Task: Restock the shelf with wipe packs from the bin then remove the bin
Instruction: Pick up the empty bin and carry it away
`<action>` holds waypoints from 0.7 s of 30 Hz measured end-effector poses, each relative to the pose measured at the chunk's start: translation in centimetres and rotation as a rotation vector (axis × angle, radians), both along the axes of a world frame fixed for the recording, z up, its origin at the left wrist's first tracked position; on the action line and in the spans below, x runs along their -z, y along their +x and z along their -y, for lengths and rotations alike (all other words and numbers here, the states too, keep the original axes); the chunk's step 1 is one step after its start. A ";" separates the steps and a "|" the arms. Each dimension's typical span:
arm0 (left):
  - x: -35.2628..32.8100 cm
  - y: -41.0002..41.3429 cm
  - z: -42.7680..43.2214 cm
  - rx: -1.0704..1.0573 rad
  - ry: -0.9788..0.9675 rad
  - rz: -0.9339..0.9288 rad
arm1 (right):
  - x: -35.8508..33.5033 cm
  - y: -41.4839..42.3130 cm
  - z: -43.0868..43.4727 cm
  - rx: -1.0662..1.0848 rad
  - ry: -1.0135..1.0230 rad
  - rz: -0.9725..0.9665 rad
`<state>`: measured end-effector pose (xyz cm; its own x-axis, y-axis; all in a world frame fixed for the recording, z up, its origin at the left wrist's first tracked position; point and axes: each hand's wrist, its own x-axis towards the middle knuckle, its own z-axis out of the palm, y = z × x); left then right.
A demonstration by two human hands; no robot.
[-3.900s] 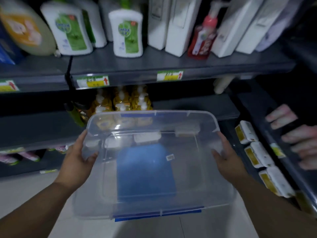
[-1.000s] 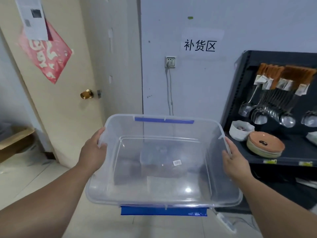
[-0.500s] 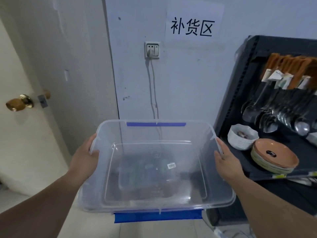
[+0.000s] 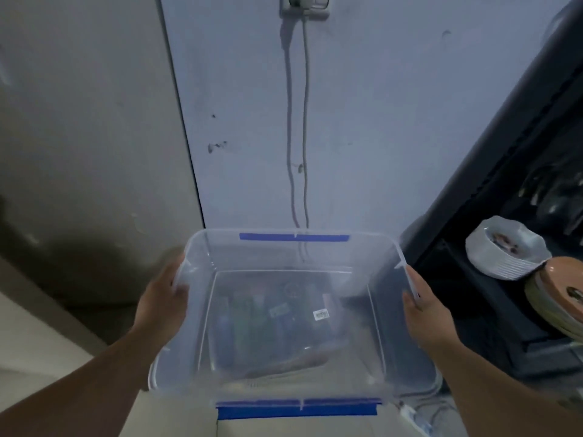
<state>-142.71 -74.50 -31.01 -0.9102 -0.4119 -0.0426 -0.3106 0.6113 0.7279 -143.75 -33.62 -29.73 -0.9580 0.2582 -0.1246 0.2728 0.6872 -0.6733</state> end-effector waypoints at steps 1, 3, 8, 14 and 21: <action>1.1 -0.7 0.2 -0.013 0.005 0.017 | 1.0 -1.1 0.3 -0.005 0.005 0.009; 3.7 -2.1 0.6 -0.035 0.010 0.040 | 3.3 -3.4 0.9 -0.007 0.017 0.028; 9.7 -5.7 0.9 -0.051 0.031 0.076 | 9.7 -8.2 1.1 -0.029 0.003 0.072; 14.8 -10.1 0.3 -0.055 0.039 0.114 | 15.4 -12.5 0.4 -0.017 -0.023 0.104; 18.0 -14.3 0.1 -0.046 -0.053 0.105 | 18.9 -16.9 -0.2 -0.024 -0.035 0.076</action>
<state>-157.01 -74.62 -49.04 -0.8822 -0.4571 -0.1132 -0.4116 0.6316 0.6571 -160.69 -33.44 -48.65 -0.9513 0.2293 -0.2059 0.3077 0.6707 -0.6749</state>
